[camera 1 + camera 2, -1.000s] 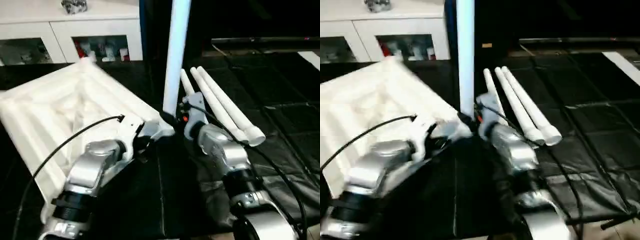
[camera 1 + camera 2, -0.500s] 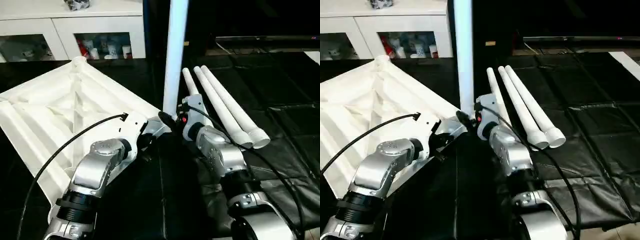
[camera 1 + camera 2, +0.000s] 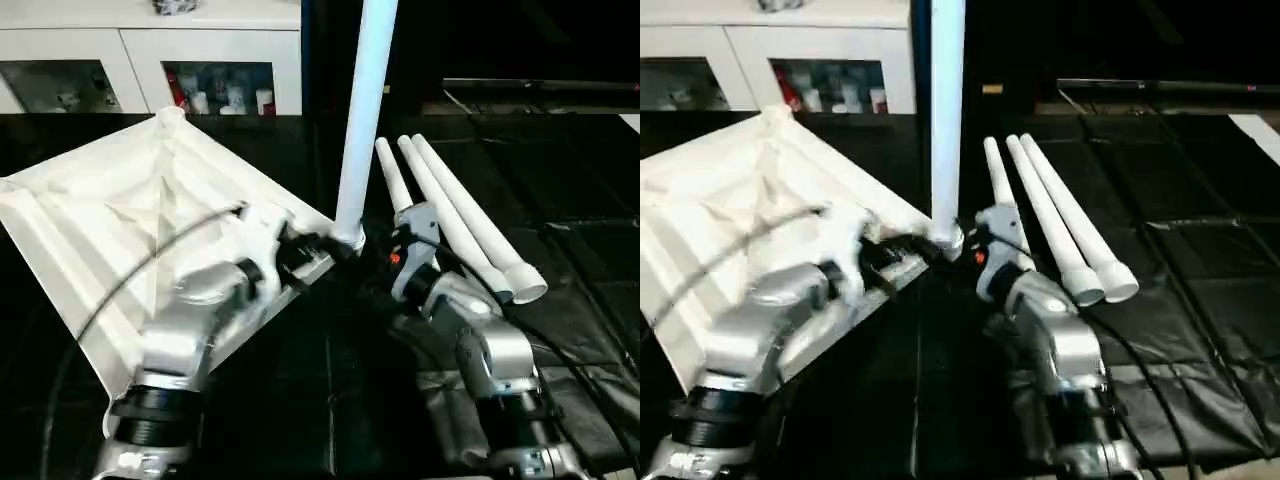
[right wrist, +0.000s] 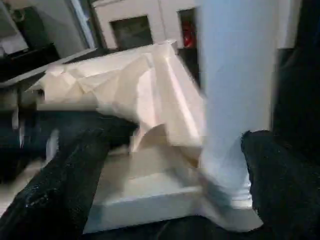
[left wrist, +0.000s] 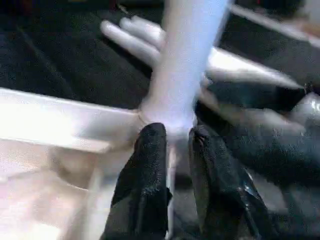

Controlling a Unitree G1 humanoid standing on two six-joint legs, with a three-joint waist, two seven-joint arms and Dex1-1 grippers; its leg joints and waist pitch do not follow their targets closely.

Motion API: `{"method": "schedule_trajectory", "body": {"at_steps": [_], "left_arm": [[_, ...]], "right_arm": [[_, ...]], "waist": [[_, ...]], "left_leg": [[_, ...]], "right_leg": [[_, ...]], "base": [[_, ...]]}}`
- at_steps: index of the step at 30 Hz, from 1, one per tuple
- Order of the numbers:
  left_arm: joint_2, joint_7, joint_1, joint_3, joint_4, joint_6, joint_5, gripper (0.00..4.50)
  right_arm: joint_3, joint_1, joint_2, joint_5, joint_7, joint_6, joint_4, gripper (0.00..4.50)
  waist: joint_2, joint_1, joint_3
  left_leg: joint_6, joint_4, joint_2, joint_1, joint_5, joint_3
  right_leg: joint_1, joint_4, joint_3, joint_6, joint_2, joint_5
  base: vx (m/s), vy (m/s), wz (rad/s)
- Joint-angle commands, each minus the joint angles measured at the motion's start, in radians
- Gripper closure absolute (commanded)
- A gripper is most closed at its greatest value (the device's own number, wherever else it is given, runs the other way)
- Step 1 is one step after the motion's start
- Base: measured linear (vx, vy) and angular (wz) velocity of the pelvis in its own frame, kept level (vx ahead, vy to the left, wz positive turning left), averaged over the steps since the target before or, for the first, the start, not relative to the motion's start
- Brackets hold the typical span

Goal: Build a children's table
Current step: Rotate table base

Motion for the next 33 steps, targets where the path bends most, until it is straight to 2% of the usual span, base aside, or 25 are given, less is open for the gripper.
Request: {"method": "schedule_trajectory", "body": {"at_steps": [1, 2, 3, 4, 5, 6, 8, 9, 10, 11, 12, 14, 15, 17, 21, 23, 26, 28, 31, 32, 33], "left_arm": [[0.106, 0.023, 0.032, 0.095, -0.047, 0.036, 0.031, 3.67], [0.106, 0.023, 0.032, 0.095, -0.047, 0.036, 0.031, 3.67], [0.135, 0.026, 0.04, 0.11, -0.05, 0.045, 0.044, 3.93], [0.224, 0.035, 0.066, 0.134, -0.055, 0.054, 0.096, 4.03], [0.232, 0.036, 0.068, 0.136, -0.055, 0.055, 0.102, 4.03], [0.288, 0.033, 0.089, 0.155, -0.067, 0.074, 0.126, 4.08], [0.348, 0.029, 0.116, 0.172, -0.086, 0.095, 0.152, 4.22], [0.387, 0.026, 0.136, 0.177, -0.096, 0.102, 0.171, 4.47], [0.427, 0.014, 0.16, 0.177, -0.106, 0.114, 0.185, 4.48], [0.474, 0.004, 0.193, 0.172, -0.124, 0.14, 0.192, 4.48], [0.474, 0.004, 0.193, 0.172, -0.124, 0.14, 0.192, 4.49], [0.562, -0.024, 0.265, 0.141, -0.156, 0.18, 0.22, 4.49], [0.592, -0.031, 0.296, 0.129, -0.167, 0.194, 0.235, 4.49], [0.611, -0.044, 0.331, 0.112, -0.18, 0.213, 0.234, 4.49], [0.625, -0.073, 0.355, 0.084, -0.205, 0.25, 0.218, 4.49], [0.64, -0.083, 0.366, 0.067, -0.216, 0.27, 0.211, 4.49], [0.661, -0.115, 0.388, 0.025, -0.239, 0.294, 0.198, 4.49], [0.66, -0.126, 0.391, 0.017, -0.246, 0.3, 0.19, 4.49], [0.673, -0.237, 0.406, -0.056, -0.299, 0.287, 0.126, 4.49], [0.673, -0.237, 0.406, -0.056, -0.299, 0.287, 0.126, 4.49], [0.69, -0.343, 0.412, -0.122, -0.358, 0.292, 0.048, 4.49]], "right_arm": [[0.057, 0.026, -0.01, -0.027, 0.008, 0.056, -0.032, 0.0], [0.057, 0.026, -0.01, -0.027, 0.008, 0.056, -0.032, 0.0], [0.07, 0.029, -0.013, -0.036, 0.009, 0.064, -0.032, 0.0], [0.114, 0.033, -0.033, -0.064, 0.022, 0.089, -0.031, 0.0], [0.119, 0.034, -0.035, -0.067, 0.024, 0.091, -0.03, 0.0], [0.149, 0.035, -0.047, -0.09, 0.026, 0.105, -0.024, 0.0], [0.169, 0.036, -0.053, -0.106, 0.018, 0.118, -0.018, 0.0], [0.176, 0.036, -0.052, -0.111, 0.011, 0.123, -0.014, 0.0], [0.179, 0.033, -0.048, -0.112, 0.003, 0.128, -0.007, 0.0], [0.182, 0.026, -0.043, -0.118, -0.012, 0.14, 0.006, 0.0], [0.182, 0.026, -0.043, -0.118, -0.012, 0.14, 0.006, 0.0], [0.186, 0.008, -0.034, -0.136, -0.043, 0.15, 0.046, 0.0], [0.187, -0.002, -0.03, -0.144, -0.055, 0.153, 0.067, 0.0], [0.188, -0.02, -0.022, -0.149, -0.069, 0.146, 0.101, 0.0], [0.189, -0.039, -0.01, -0.155, -0.078, 0.143, 0.133, 0.0], [0.191, -0.044, -0.005, -0.158, -0.081, 0.142, 0.142, 0.0], [0.189, -0.063, 0.007, -0.157, -0.09, 0.13, 0.178, 0.0], [0.186, -0.069, 0.011, -0.157, -0.092, 0.125, 0.191, 0.0], [0.168, -0.1, 0.034, -0.159, -0.117, 0.097, 0.251, 0.0], [0.168, -0.1, 0.034, -0.159, -0.117, 0.097, 0.251, 0.0], [0.158, -0.127, 0.047, -0.158, -0.127, 0.083, 0.291, 0.0]], "waist": [[-0.007, 0.006, -0.079], [-0.006, 0.004, -0.079], [-0.003, 0.003, -0.078], [-0.002, 0.006, -0.078], [0.001, 0.004, -0.076], [0.002, 0.004, -0.076], [0.002, 0.005, -0.073], [0.001, 0.007, -0.073], [0.003, 0.012, -0.071], [0.003, 0.012, -0.07], [-0.001, 0.01, -0.067], [0.001, 0.009, -0.067], [-0.002, 0.008, -0.064], [-0.003, 0.01, -0.061], [0.001, 0.015, -0.059], [-0.002, 0.015, -0.059], [0.0, 0.013, -0.057], [0.0, 0.011, -0.055], [0.001, 0.009, -0.054], [0.002, 0.01, -0.055], [0.001, 0.008, -0.053]], "left_leg": [[0.073, -0.062, 0.069, 0.003, -0.091, -0.031], [0.071, -0.063, 0.068, 0.002, -0.088, -0.031], [0.071, -0.061, 0.066, 0.006, -0.091, -0.028], [0.063, -0.062, 0.067, 0.011, -0.091, -0.029], [0.061, -0.065, 0.068, 0.009, -0.095, -0.031], [0.055, -0.065, 0.069, 0.013, -0.101, -0.031], [0.036, -0.07, 0.072, 0.016, -0.133, -0.033], [0.032, -0.069, 0.073, 0.02, -0.141, -0.032], [0.022, -0.07, 0.076, 0.029, -0.163, -0.03], [0.016, -0.071, 0.076, 0.028, -0.171, -0.032], [0.012, -0.075, 0.076, 0.021, -0.178, -0.034], [0.003, -0.078, 0.076, 0.021, -0.194, -0.037], [-0.008, -0.082, 0.076, 0.023, -0.224, -0.038], [-0.017, -0.082, 0.076, 0.03, -0.25, -0.036], [-0.035, -0.086, 0.077, 0.028, -0.283, -0.04], [-0.04, -0.088, 0.076, 0.026, -0.297, -0.043], [-0.035, -0.087, 0.074, 0.024, -0.3, -0.043], [-0.038, -0.086, 0.074, 0.028, -0.312, -0.043], [-0.045, -0.089, 0.075, 0.031, -0.329, -0.045], [-0.049, -0.089, 0.076, 0.032, -0.332, -0.046], [-0.051, -0.088, 0.075, 0.032, -0.334, -0.043]], "right_leg": [[0.066, -0.072, 0.074, -0.132, -0.108, -0.232], [0.066, -0.071, 0.074, -0.129, -0.107, -0.228], [0.062, -0.076, 0.075, -0.124, -0.106, -0.235], [0.06, -0.073, 0.075, -0.124, -0.104, -0.233], [0.058, -0.07, 0.075, -0.115, -0.1, -0.237], [0.056, -0.071, 0.075, -0.113, -0.1, -0.24], [0.053, -0.072, 0.077, -0.117, -0.104, -0.254], [0.052, -0.075, 0.078, -0.118, -0.104, -0.259], [0.042, -0.077, 0.081, -0.125, -0.105, -0.264], [0.044, -0.074, 0.082, -0.129, -0.107, -0.266], [0.048, -0.072, 0.082, -0.131, -0.107, -0.274], [0.047, -0.072, 0.082, -0.127, -0.108, -0.288], [0.046, -0.073, 0.084, -0.125, -0.109, -0.315], [0.039, -0.079, 0.086, -0.122, -0.11, -0.333], [0.042, -0.079, 0.087, -0.122, -0.112, -0.334], [0.045, -0.078, 0.086, -0.121, -0.113, -0.333], [0.044, -0.079, 0.088, -0.119, -0.114, -0.346], [0.044, -0.084, 0.087, -0.12, -0.115, -0.37], [0.043, -0.084, 0.087, -0.124, -0.115, -0.383], [0.043, -0.081, 0.088, -0.129, -0.116, -0.377], [0.042, -0.082, 0.088, -0.128, -0.112, -0.368]], "base": [[0.0, 0.0, 0.0], [0.0, 0.0, 0.0], [0.0, 0.0, 0.0], [0.0, 0.0, 0.0], [0.0, 0.0, 0.0], [0.0, 0.0, 0.0], [0.0, 0.0, 0.0], [0.0, 0.0, 0.0], [0.0, 0.0, 0.0], [0.0, 0.0, 0.0], [0.0, 0.0, 0.0], [0.0, 0.0, 0.0], [0.0, 0.0, 0.0], [0.0, 0.0, 0.0], [0.0, 0.0, 0.0], [0.0, 0.0, 0.0], [0.0, 0.0, 0.0], [0.0, 0.0, 0.0], [0.0, 0.0, 0.0], [0.0, 0.0, 0.0], [0.0, 0.0, 0.0]]}}
